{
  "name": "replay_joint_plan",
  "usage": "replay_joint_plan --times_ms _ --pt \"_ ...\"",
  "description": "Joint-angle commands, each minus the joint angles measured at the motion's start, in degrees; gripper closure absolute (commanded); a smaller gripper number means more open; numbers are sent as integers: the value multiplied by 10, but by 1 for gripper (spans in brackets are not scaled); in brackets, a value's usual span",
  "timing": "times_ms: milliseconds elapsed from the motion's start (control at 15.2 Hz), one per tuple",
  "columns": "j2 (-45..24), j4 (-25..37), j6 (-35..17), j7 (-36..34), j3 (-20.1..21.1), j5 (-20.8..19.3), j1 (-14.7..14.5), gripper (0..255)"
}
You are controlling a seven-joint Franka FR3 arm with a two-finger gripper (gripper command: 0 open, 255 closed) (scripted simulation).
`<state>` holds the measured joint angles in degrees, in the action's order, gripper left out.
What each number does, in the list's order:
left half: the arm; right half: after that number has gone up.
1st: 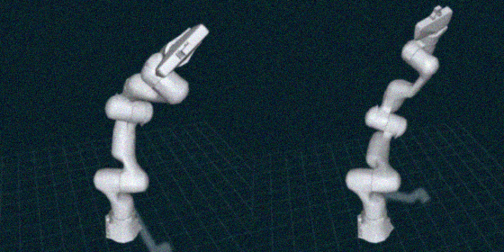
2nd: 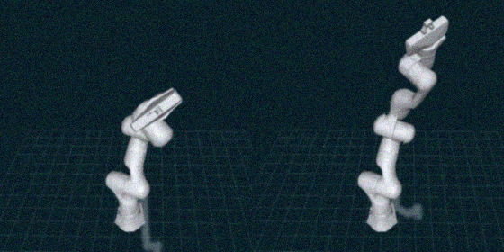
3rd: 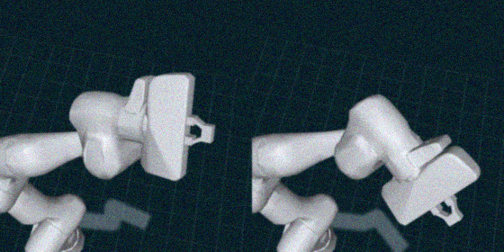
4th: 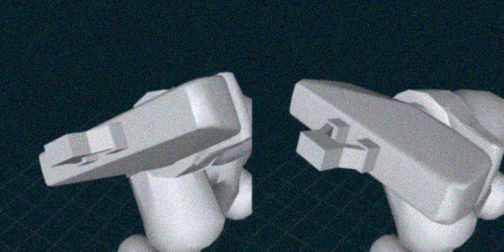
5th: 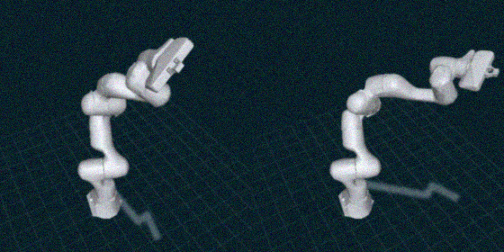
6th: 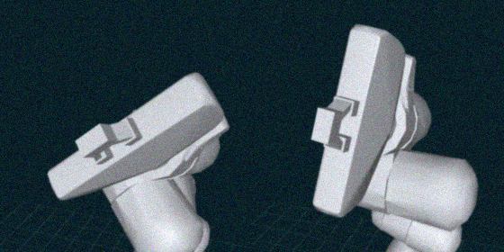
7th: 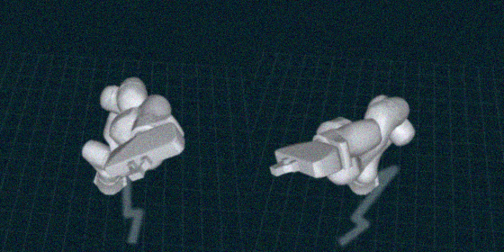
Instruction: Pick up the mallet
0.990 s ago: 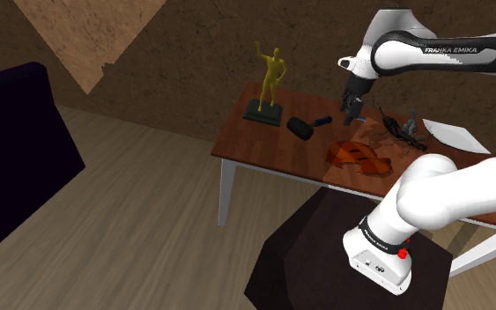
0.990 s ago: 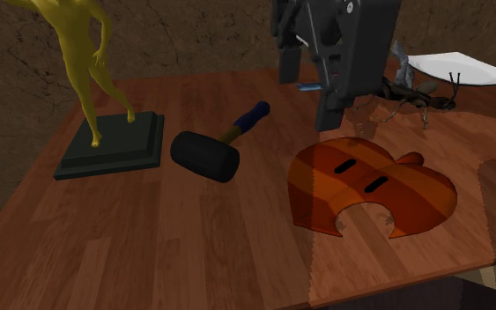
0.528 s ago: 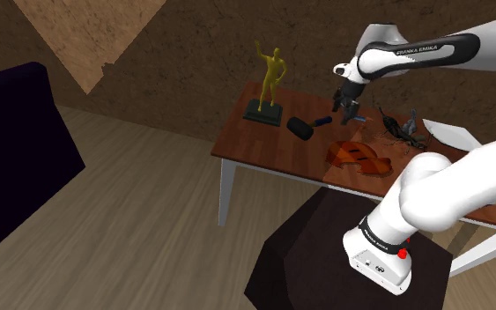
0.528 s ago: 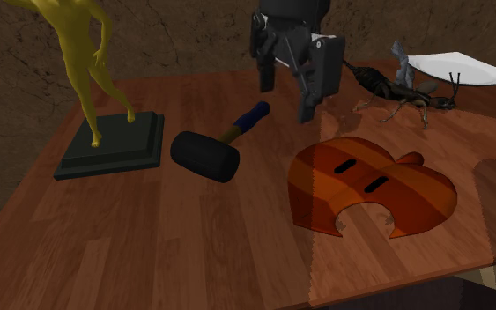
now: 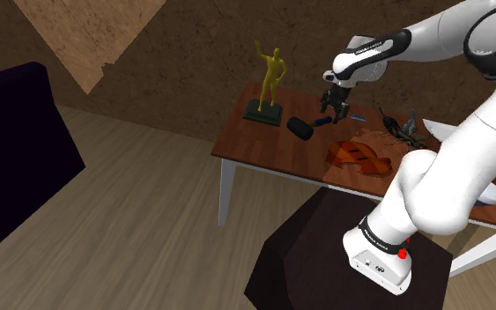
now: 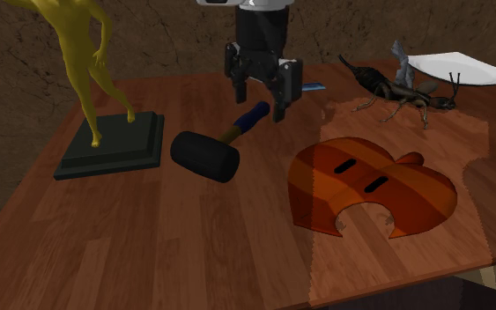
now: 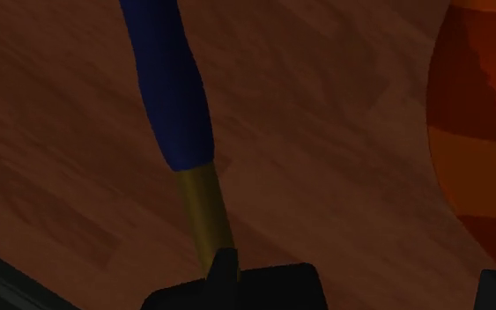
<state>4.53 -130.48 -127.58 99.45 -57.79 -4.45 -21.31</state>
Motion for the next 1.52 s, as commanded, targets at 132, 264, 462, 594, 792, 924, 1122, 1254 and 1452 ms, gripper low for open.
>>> replay_joint_plan --times_ms 132,264,462,594,792,924,1122,1254,1452 --pt "-179 80 -1 227 1 202 24 0" --pt "-242 127 11 300 47 259 76 0" --pt "-280 157 13 339 80 288 112 0" --pt "-291 153 3 347 88 299 118 0" --pt "-307 150 -13 357 100 315 128 0" --pt "-316 148 -21 363 107 324 133 0" --pt "-315 148 -21 363 106 324 133 255" --pt "-315 148 -21 363 106 324 133 255" --pt "-315 148 -21 363 106 324 133 255"
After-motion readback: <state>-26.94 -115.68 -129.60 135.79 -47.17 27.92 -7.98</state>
